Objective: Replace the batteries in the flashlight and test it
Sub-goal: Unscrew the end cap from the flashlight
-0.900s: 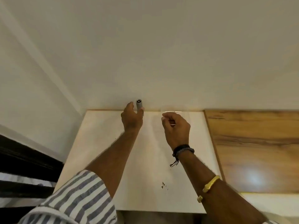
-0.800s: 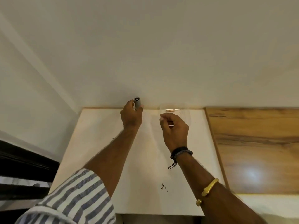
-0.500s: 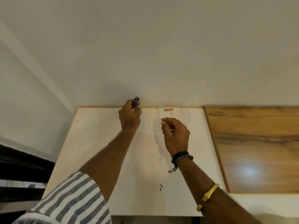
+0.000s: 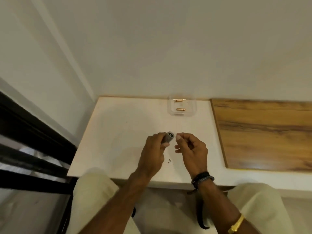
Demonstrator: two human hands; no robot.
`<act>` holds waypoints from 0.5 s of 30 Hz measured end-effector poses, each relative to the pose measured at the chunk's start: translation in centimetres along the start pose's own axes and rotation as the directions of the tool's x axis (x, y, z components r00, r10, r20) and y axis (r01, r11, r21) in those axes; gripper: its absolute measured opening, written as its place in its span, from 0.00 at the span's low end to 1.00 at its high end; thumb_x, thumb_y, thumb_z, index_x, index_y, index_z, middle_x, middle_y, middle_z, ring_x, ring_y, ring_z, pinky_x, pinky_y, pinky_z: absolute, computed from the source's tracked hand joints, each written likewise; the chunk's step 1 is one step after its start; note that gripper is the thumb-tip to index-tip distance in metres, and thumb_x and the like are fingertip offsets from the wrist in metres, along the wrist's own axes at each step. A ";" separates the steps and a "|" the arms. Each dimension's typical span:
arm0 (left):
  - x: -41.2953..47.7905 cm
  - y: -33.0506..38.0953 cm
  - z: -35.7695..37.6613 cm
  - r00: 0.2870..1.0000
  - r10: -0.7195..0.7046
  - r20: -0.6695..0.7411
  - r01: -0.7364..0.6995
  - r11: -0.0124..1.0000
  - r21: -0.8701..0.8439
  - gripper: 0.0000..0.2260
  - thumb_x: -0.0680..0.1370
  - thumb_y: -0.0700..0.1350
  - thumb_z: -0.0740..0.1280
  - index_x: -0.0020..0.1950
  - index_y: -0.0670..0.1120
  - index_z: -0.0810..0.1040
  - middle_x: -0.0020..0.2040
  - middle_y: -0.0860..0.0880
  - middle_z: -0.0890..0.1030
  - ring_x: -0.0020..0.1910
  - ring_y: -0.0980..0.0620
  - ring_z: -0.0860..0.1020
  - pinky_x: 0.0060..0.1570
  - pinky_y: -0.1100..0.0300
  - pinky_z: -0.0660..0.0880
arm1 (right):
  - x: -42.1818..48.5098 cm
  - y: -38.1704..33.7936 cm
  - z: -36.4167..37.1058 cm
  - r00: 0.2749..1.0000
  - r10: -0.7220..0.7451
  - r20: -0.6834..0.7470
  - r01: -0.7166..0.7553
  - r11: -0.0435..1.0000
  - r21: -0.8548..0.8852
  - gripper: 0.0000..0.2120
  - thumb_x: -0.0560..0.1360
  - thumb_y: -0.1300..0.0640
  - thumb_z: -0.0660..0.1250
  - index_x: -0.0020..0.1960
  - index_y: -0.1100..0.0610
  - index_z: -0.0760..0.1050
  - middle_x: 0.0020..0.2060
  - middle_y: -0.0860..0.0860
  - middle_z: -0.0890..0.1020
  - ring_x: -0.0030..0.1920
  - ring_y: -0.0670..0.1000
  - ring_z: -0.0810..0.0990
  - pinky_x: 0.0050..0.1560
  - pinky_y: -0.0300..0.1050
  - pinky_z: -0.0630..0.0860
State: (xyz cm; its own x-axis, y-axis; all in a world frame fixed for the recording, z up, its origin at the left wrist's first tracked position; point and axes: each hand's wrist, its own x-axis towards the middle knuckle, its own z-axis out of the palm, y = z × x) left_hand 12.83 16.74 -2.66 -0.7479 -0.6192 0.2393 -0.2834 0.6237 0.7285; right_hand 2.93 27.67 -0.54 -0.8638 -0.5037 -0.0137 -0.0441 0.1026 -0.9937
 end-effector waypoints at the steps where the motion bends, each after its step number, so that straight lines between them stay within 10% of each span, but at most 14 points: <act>1: -0.8 0.2 0.1 0.999 0.031 0.025 -0.032 0.997 0.064 0.12 0.82 0.44 0.65 0.65 0.48 0.74 0.57 0.49 0.80 0.54 0.52 0.75 0.51 0.58 0.78 | -1.0 0.1 -0.3 1.000 0.002 0.018 -0.002 1.000 -0.019 0.06 0.78 0.54 0.72 0.54 0.53 0.84 0.40 0.48 0.87 0.39 0.50 0.86 0.36 0.40 0.83; 15: -1.5 0.1 0.2 0.962 0.111 0.250 -0.165 0.964 0.208 0.12 0.78 0.37 0.65 0.62 0.43 0.77 0.54 0.46 0.81 0.51 0.48 0.73 0.46 0.48 0.78 | -2.1 1.3 -1.5 0.990 -0.059 0.125 0.096 0.944 -0.316 0.13 0.82 0.49 0.65 0.49 0.59 0.81 0.39 0.51 0.84 0.41 0.52 0.82 0.41 0.40 0.76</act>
State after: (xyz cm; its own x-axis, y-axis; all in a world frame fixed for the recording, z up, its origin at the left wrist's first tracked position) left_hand 13.77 17.87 -3.08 -0.9010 -0.4069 0.1503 -0.2743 0.8029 0.5293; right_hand 3.93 30.18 -1.65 -0.7899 -0.6125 0.0307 -0.2832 0.3198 -0.9042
